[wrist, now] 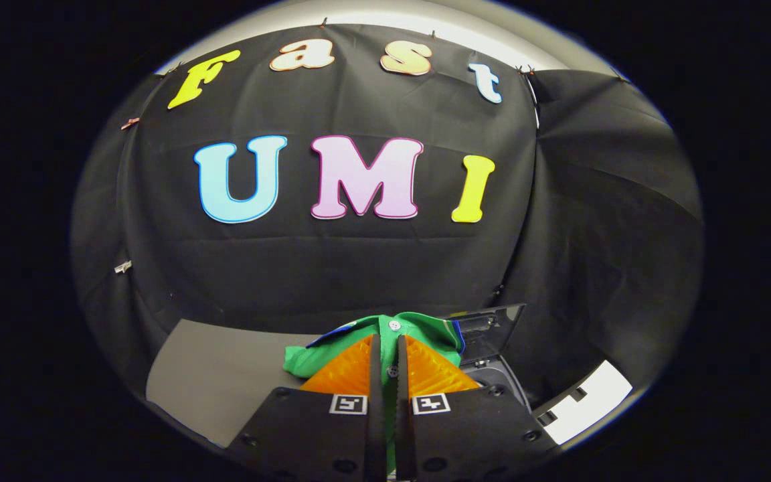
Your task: Put the clothes into the washing machine and then close the washing machine lid.
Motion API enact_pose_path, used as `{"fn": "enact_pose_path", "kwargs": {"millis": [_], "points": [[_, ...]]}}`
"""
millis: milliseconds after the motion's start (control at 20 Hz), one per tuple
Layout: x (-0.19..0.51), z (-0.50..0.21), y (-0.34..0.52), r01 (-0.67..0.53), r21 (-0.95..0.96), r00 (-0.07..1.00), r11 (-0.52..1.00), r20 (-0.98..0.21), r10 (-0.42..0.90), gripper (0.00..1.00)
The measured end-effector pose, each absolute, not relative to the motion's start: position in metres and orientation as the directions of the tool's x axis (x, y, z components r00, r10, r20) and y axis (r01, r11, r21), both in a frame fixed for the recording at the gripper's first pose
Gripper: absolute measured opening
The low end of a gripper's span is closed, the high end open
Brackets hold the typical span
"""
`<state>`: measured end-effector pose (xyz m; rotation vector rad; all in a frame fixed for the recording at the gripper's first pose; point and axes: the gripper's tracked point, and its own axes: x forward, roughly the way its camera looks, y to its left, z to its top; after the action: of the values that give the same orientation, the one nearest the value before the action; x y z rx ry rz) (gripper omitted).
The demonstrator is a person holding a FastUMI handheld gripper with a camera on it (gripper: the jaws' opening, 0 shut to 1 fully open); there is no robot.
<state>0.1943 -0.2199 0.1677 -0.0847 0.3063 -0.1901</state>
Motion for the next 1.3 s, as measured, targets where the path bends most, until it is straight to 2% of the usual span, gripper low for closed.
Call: {"fn": "enact_pose_path", "kwargs": {"millis": [400,750,1000,1300], "points": [[0.204,0.13,-0.31,0.091,-0.123,0.928,0.988,-0.349,-0.129,0.1],[0.218,0.083,-0.378,0.135,-0.109,0.899,0.985,-0.406,-0.168,0.1],[0.24,0.013,-0.408,0.146,-0.125,0.853,0.981,-0.486,-0.188,0.1],[0.267,-0.079,-0.424,0.074,-0.18,0.792,0.981,-0.587,-0.167,0.1]]}}
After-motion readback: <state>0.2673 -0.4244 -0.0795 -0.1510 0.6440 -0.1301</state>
